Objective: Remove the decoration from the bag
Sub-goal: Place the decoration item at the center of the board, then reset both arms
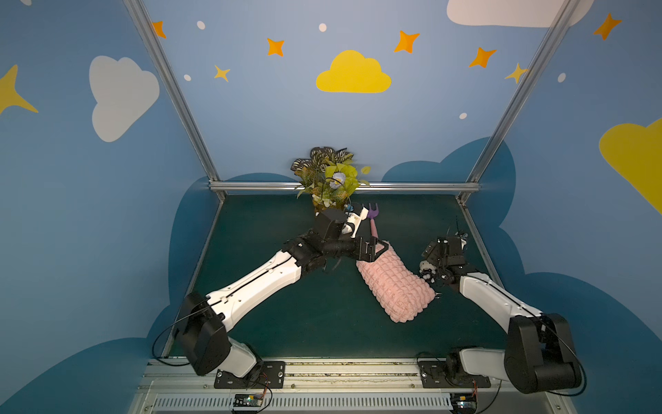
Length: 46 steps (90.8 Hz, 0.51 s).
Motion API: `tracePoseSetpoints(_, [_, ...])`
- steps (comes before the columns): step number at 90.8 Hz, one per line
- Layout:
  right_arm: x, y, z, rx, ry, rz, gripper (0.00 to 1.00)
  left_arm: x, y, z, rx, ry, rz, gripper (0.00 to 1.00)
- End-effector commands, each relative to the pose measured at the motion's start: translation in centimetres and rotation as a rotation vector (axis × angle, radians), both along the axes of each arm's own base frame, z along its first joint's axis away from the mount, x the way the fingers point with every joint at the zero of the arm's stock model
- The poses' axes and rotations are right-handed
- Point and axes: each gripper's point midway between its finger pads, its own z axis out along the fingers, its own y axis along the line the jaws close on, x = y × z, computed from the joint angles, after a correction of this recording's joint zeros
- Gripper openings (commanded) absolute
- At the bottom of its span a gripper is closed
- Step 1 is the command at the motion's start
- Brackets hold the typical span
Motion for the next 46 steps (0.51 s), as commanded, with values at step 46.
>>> tracePoseSetpoints(46, [-1.0, -4.2, 6.4, -0.256, -0.193, -0.033, 0.98, 8.1, 21.5, 0.9, 0.401, -0.59, 0.71, 1.0])
